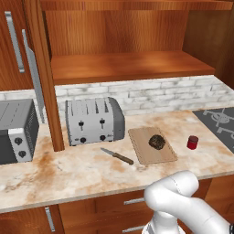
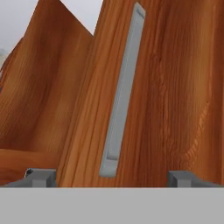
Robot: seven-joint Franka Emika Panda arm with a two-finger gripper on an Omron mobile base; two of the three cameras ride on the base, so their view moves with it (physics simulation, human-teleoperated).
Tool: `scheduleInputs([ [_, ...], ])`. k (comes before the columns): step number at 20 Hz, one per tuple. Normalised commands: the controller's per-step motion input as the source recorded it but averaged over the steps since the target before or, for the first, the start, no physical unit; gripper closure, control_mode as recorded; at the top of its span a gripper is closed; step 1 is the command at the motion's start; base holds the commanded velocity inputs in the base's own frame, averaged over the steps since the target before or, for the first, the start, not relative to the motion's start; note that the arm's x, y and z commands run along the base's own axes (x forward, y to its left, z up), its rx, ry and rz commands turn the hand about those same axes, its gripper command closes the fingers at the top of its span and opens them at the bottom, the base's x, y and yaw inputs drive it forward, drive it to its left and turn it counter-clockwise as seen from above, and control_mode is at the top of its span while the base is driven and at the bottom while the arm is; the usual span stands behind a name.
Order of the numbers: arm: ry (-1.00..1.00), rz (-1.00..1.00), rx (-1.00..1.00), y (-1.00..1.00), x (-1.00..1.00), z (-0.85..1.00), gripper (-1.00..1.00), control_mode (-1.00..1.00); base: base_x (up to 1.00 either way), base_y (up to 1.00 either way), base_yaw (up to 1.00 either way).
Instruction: Pick the bread, place it on the cutting board, pick the jam, place it on the counter, and close the cabinet.
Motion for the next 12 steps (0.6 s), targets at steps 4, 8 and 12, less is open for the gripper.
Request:
scheduleInputs([
  [4,0.00,0.04,0.00,0.00,0.18,0.00,-1.00,-1.00,0.00,0.00,0.00],
  [8,0.00,0.04,0.00,0.00,0.15,0.00,-1.00,-1.00,0.00,0.00,0.00],
  [12,0.00,0.05,0.01,0.00,0.05,0.00,-1.00,-1.00,0.00,0.00,0.00],
])
